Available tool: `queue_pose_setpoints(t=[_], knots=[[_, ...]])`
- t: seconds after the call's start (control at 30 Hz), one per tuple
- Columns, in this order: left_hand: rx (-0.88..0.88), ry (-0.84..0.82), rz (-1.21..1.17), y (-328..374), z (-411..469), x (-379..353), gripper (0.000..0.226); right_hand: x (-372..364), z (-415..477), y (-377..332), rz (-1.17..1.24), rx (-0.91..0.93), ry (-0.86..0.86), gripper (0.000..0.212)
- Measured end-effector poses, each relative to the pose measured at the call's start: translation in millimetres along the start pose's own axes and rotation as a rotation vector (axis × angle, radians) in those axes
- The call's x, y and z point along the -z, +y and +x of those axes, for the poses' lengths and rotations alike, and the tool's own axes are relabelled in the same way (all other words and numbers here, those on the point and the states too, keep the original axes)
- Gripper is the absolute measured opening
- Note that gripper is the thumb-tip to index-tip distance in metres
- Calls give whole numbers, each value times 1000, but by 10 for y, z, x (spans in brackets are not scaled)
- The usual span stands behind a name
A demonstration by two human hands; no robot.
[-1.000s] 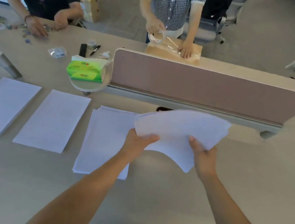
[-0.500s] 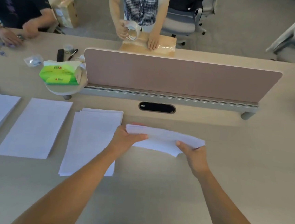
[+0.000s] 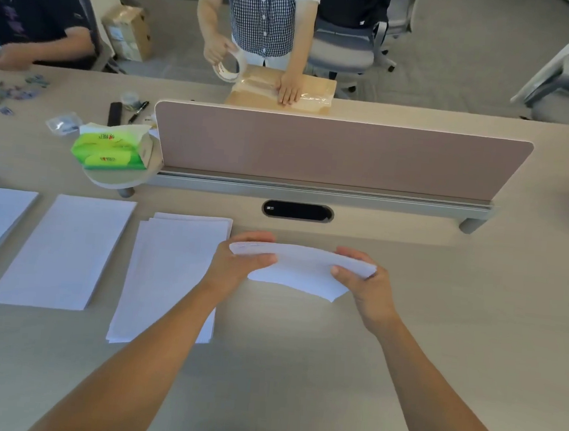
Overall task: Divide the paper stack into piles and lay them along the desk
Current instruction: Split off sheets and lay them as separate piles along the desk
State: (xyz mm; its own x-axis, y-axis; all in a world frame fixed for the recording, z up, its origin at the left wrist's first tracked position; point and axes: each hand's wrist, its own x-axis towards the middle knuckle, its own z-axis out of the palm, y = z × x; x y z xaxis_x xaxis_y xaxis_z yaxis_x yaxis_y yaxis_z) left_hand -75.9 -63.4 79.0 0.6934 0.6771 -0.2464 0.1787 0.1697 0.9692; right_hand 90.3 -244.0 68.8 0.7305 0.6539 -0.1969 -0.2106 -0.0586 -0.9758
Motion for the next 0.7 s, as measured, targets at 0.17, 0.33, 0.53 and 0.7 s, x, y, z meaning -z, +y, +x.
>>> queue_pose_setpoints(t=[0.17, 0.33, 0.53, 0.7], knots=[[21, 90, -68, 68, 7, -151, 15, -77, 6, -35, 17, 25, 36, 13], [-14, 20, -19, 6, 24, -73, 25, 45, 47, -61, 28, 50, 36, 15], [146, -67, 86, -166, 77, -92, 46, 166, 59, 127, -138, 38, -58, 20], [108, 13, -8, -141, 82, -147, 49, 95, 73, 43, -84, 89, 4, 22]])
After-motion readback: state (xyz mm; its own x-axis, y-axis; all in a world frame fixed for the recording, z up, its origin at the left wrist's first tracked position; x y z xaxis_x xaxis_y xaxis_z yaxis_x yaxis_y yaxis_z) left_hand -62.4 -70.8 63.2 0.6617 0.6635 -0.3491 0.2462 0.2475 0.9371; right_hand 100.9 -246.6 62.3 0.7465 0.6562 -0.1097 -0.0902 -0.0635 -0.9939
